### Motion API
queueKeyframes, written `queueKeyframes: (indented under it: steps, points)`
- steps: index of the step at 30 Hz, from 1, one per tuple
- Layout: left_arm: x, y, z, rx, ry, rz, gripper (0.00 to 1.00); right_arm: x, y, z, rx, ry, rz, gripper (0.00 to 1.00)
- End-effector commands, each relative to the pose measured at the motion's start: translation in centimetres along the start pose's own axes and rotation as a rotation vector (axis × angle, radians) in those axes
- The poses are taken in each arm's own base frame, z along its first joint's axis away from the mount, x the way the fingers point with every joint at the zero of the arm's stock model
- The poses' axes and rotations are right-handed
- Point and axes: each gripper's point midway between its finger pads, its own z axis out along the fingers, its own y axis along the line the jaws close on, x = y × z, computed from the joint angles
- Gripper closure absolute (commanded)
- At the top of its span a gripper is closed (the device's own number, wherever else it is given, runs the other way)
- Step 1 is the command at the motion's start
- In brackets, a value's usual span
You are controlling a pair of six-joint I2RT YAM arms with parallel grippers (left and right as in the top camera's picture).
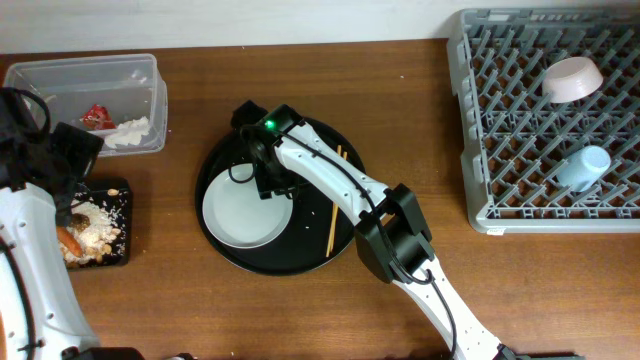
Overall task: Sort waste into correct bins and load items into the dishwasher rack
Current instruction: 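Move the right gripper back and grasp the white plate's rim, then lift the white plate right and stand it in the grey rack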
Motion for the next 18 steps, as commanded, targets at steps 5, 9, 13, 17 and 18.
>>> queueKeyframes:
  steps: [5,9,13,17,18]
  points:
    - [-0.1,0.3,0.1,-0.015,-0.007,-0.01,0.01,1.8,-1.4,3.7,0.063,0.07,0.001,0.53]
    - [-0.1,0.3,0.1,-0.015,-0.007,-0.01,0.01,1.7,-1.3,3.6,0.061,0.068,0.001,0.75]
    - [-0.1,0.3,0.1,-0.015,-0.006,-0.01,0.01,1.5,-1.2,2.7,0.057,0.06,0.0,0.96]
    - [-0.1,0.3,0.1,-0.015,-0.007,-0.01,0.01,0.5,-1.6,-0.4,0.059,0.023,0.005,0.96]
    - [-0.1,0.3,0.1,-0.015,-0.007,-0.01,0.01,0.0,-2.2,-1.7,0.064,0.008,0.019,0.96]
